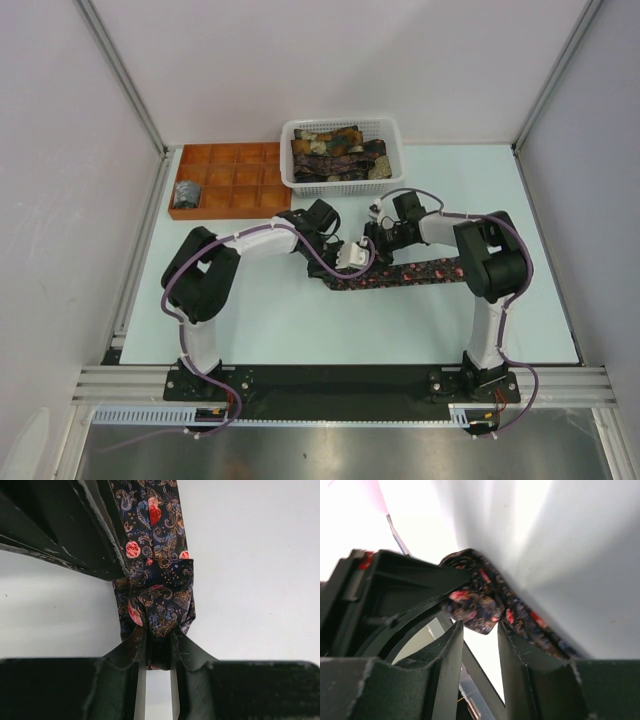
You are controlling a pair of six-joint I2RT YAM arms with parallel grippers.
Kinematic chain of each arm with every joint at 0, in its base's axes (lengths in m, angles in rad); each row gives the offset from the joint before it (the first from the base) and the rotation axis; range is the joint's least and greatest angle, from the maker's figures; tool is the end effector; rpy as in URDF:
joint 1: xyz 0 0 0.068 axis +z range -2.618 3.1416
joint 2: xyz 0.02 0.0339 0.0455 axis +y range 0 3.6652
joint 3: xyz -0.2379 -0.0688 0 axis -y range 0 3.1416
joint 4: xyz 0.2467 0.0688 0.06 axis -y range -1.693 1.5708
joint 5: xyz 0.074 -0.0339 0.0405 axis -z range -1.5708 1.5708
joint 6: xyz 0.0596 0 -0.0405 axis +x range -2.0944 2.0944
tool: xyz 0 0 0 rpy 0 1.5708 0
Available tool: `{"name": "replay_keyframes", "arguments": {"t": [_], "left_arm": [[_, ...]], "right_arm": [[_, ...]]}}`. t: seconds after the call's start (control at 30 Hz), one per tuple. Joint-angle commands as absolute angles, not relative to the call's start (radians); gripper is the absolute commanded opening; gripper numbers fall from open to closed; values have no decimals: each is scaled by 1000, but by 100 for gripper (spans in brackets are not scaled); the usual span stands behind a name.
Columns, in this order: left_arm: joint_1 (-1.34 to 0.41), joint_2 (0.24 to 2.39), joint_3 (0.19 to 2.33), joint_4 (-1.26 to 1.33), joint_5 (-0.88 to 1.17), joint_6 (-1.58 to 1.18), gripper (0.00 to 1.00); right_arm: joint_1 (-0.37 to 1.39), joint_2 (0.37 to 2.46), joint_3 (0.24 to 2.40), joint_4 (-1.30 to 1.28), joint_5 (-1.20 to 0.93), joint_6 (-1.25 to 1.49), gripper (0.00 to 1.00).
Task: Roll the ties
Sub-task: Roll the tie at the center of the board.
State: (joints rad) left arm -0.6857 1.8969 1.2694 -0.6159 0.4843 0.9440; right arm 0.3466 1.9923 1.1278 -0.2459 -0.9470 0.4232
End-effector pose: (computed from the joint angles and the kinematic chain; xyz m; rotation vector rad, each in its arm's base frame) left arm 0.2703 -0.2570 0.1226 2.0370 1.7693 -0.6030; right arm 0.3329 0.1717 0.0844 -0.2194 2.6959 1.5116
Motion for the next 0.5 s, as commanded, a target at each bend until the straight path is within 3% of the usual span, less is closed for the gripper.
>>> {"name": "replay_keyframes", "arguments": {"t": [0.0, 0.2, 0.47], "left_arm": [[-670, 1873, 1258, -675, 436, 968, 12], [-672, 1882, 1289, -657, 434, 922, 15], [-678, 1882, 1292, -649, 428, 916, 16]], "right_arm": [[357, 1933, 1149, -282, -965, 405, 39], [408, 1968, 1150, -198, -989, 520, 47], [423, 2054, 1187, -162, -979, 555, 40]]}}
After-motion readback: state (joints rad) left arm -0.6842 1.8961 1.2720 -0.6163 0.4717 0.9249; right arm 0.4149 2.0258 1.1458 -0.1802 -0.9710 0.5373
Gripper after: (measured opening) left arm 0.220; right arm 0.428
